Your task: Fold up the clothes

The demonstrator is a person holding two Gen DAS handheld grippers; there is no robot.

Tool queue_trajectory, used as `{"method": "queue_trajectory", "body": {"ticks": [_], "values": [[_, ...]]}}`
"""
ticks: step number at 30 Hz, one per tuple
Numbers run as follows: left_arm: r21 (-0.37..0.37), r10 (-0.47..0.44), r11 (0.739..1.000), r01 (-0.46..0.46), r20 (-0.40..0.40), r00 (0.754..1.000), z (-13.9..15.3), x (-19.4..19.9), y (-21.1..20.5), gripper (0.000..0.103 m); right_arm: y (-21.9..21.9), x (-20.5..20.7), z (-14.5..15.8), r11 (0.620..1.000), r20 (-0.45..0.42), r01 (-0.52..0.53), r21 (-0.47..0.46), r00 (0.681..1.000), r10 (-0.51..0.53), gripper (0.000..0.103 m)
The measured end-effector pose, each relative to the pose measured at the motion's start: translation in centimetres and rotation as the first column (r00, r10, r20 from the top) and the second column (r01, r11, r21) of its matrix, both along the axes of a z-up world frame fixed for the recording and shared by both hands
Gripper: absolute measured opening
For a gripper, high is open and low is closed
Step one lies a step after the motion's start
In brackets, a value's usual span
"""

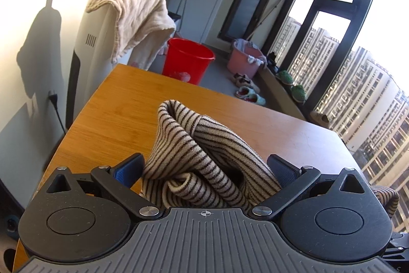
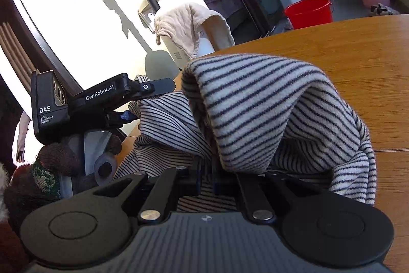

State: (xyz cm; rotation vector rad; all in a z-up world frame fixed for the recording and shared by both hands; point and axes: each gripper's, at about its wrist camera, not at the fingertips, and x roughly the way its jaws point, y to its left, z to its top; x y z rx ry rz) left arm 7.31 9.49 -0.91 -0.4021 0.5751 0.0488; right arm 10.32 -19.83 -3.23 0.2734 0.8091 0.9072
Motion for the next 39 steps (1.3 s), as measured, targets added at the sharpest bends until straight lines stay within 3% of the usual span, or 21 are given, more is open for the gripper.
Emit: {"method": "queue_trajectory", "body": {"ticks": [7,9,15,20,23,26,30,36,39], "values": [[-0.021,0.005,1.0,-0.005,0.005,1.0,-0.6,-0.1,0.2,0.099,0.2,-0.1,0.1,1.0,0.009,0.003,-0.009,1.0,-0.003,0.005],[0.002,0.014,1.0,-0.014,0.008,1.0,-0.5,-0.6,0.1,0.086,0.3,-0.2,0.1,1.0,0.016,0.004,-0.014,1.0,-0.003,0.005],[0.079,0.004,0.997,-0.006,0.026,1.0,-0.1,-1.9,-0.8,0.07,0.3,-0.3,0.3,1.0,0.028,0.011,-0.021,1.0,-0.01,0.005],[0.103,0.008,0.995,-0.013,0.052,0.999,0.1,-2.9,-1.5,0.067,0.3,-1.3,1.3,0.997,0.1,0.029,-0.073,0.995,-0.022,0.005],[0.119,0.01,0.993,-0.016,0.057,0.998,-0.3,-3.3,-2.0,0.066,0.7,-2.7,2.7,0.992,0.185,0.036,-0.122,0.983,-0.013,0.013],[0.143,0.011,0.99,-0.02,0.063,0.998,-0.4,-3.5,-2.4,0.066,0.6,-3.5,5.2,0.994,0.262,0.036,-0.101,0.965,-0.008,0.023],[0.148,0.018,0.989,-0.028,0.067,0.998,-0.6,-3.7,-2.5,0.067,0.0,-3.3,7.5,0.996,0.306,0.062,-0.059,0.951,-0.041,0.028],[0.16,0.015,0.987,-0.026,0.07,0.997,-0.6,-3.9,-2.8,0.069,-1.6,0.1,9.8,0.977,0.412,0.18,-0.116,0.904,-0.118,0.027],[0.156,0.006,0.988,-0.017,0.071,0.997,-0.7,-4.0,-2.9,0.074,-2.3,6.6,7.7,0.93,0.373,0.28,-0.239,0.911,-0.178,0.019]]}}
